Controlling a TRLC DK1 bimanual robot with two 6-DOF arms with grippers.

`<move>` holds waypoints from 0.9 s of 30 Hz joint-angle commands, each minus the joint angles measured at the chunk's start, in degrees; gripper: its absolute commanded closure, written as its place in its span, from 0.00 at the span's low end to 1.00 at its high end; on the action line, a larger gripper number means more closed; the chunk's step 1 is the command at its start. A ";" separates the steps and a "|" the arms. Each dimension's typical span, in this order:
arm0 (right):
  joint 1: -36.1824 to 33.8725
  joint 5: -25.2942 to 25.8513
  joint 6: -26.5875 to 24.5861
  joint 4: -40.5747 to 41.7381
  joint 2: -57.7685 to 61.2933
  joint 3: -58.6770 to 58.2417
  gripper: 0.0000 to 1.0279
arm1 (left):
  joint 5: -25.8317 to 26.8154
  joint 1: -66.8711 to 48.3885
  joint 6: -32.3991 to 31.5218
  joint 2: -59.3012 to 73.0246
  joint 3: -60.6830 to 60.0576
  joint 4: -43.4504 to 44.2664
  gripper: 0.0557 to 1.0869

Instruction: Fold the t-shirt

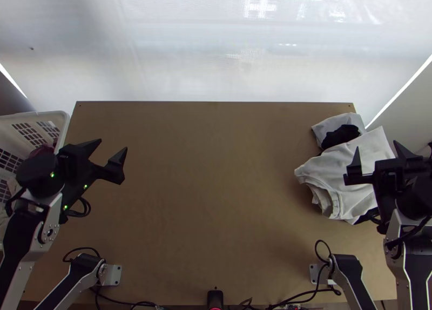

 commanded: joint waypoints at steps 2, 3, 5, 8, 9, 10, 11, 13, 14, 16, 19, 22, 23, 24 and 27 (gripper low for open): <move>13.35 7.54 -0.80 14.65 -5.81 -12.95 0.04 | -1.57 4.70 1.08 -18.92 -20.95 14.64 0.05; 14.85 7.89 -0.62 15.71 -6.33 -14.44 0.04 | -1.57 5.32 2.75 -20.50 -23.41 15.79 0.05; 18.80 9.12 -0.27 17.11 -8.00 -17.69 0.04 | -1.57 5.84 5.03 -24.20 -28.60 19.21 0.05; 25.22 11.32 -0.89 21.60 -10.38 -23.49 0.04 | -1.57 6.11 6.44 -28.59 -35.19 22.55 0.05; 26.63 11.40 -1.06 23.35 -10.99 -25.34 0.04 | -1.49 6.11 6.88 -29.73 -37.04 23.08 0.05; 27.42 11.40 -1.41 25.64 -11.34 -27.36 0.04 | -1.22 6.02 6.88 -30.70 -38.79 24.05 0.05; 27.50 11.40 -1.85 27.92 -11.43 -29.21 0.04 | -1.05 6.02 6.97 -31.67 -40.20 24.75 0.05; 27.86 11.32 -2.38 31.70 -11.26 -32.19 0.04 | -0.78 6.02 7.32 -33.25 -42.66 25.98 0.05; 28.30 11.32 -2.73 32.58 -11.34 -33.34 0.04 | -0.78 6.02 8.64 -33.86 -43.54 26.33 0.05; 29.17 11.32 -3.35 33.37 -12.05 -35.01 0.04 | -0.78 6.37 10.04 -35.62 -46.09 28.88 0.05; 29.44 11.32 -2.82 34.87 -13.19 -37.12 0.04 | -0.69 6.55 12.15 -40.37 -48.99 28.09 0.05; 29.44 11.23 -2.73 35.92 -15.12 -40.19 0.04 | 0.80 6.46 11.71 -40.54 -49.08 26.33 0.05; 29.26 11.23 -2.56 35.92 -15.83 -41.07 0.04 | 0.89 6.55 11.89 -40.54 -49.08 25.63 0.05; 29.00 11.14 -1.68 34.78 -16.18 -41.16 0.04 | 0.89 6.63 12.06 -40.54 -49.08 24.22 0.05; 28.47 11.14 -0.18 32.23 -17.06 -41.25 0.04 | 1.06 6.99 14.17 -42.56 -49.08 18.07 0.05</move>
